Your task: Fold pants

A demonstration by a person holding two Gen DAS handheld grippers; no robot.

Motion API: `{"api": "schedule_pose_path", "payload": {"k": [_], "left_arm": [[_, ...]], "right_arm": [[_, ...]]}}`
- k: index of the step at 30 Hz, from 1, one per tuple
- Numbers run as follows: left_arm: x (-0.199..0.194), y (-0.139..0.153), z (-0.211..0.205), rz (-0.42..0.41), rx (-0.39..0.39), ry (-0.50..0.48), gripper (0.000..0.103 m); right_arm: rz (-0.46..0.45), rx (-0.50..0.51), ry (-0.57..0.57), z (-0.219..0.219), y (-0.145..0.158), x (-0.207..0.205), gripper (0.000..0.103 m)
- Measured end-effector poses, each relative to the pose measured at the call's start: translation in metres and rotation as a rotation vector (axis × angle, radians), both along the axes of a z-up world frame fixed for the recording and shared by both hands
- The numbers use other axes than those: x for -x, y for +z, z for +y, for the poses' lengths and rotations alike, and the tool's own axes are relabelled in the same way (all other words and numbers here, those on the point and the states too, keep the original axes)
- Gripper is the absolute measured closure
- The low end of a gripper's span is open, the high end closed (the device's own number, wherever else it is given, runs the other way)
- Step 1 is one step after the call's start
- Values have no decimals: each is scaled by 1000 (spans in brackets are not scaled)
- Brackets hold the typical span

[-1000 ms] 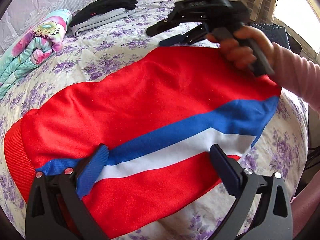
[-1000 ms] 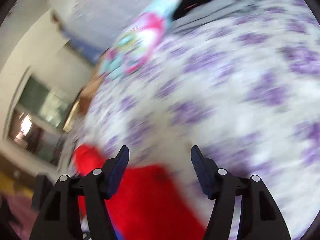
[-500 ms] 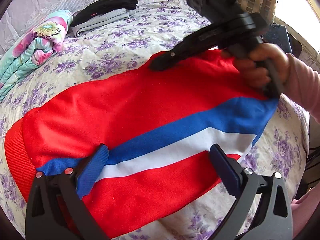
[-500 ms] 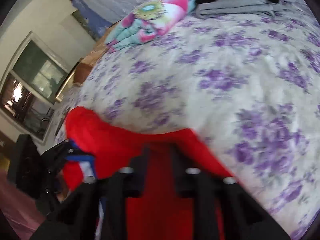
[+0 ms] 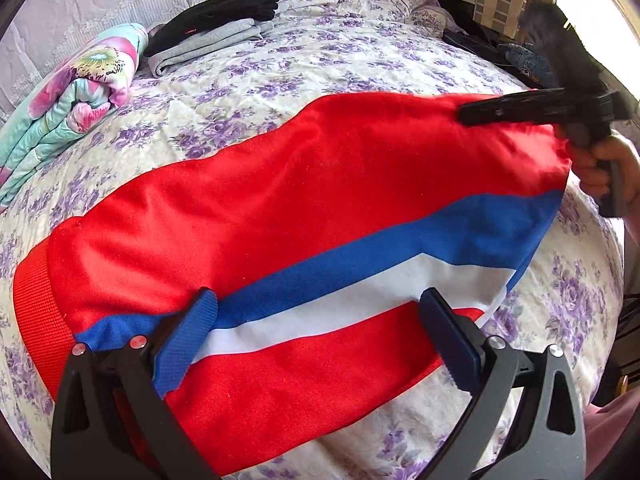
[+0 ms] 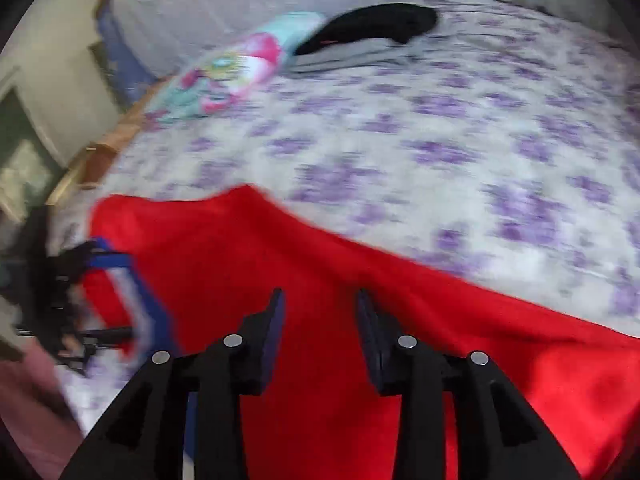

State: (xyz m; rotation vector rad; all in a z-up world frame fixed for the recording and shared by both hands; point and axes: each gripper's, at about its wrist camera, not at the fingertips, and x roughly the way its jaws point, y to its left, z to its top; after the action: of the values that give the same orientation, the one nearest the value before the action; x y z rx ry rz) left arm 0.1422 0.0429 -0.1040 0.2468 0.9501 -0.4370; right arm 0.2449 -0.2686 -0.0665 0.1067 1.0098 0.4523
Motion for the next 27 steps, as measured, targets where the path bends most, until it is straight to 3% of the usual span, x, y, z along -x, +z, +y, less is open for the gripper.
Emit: {"api": "schedule_pose_path", "payload": {"k": [2, 3, 4, 7, 10, 12, 15, 17, 19, 22, 25, 27], "left_arm": [[0, 2, -1, -2, -25, 15, 5], [2, 6, -2, -18, -66, 39, 5], [5, 12, -4, -44, -98, 57, 5], [17, 41, -19, -121, -73, 48, 5], [21, 56, -55, -131, 11, -26, 5], [14, 42, -86, -82, -17, -61, 5], [-8, -1, -115, 46, -149, -9, 4], [-11, -4, -111, 44, -99, 28, 4], [-13, -3, -103, 74, -70, 37, 4], [-11, -4, -99, 61, -53, 46, 4], [-5, -7, -101, 11, -47, 57, 4], [-3, -9, -98, -10, -28, 61, 4]], "right_arm": [[-43, -87, -98, -29, 14, 10, 77], [-71, -112, -83, -31, 22, 17, 65], [-93, -133, -51, -31, 28, 24, 62], [-67, -140, 50, -14, 28, 31, 62], [-21, -29, 104, 7, 11, 26, 63], [-12, 65, 98, 17, -5, 18, 64], [-65, 85, 59, 12, -1, 12, 71], [-124, 74, -48, -9, 14, 13, 69], [-193, 47, -132, -35, 31, 19, 56], [-182, -44, -124, -71, 45, 30, 56], [-107, 66, -83, -84, 28, 33, 57], [-71, 162, -125, -90, 7, 23, 60]]}}
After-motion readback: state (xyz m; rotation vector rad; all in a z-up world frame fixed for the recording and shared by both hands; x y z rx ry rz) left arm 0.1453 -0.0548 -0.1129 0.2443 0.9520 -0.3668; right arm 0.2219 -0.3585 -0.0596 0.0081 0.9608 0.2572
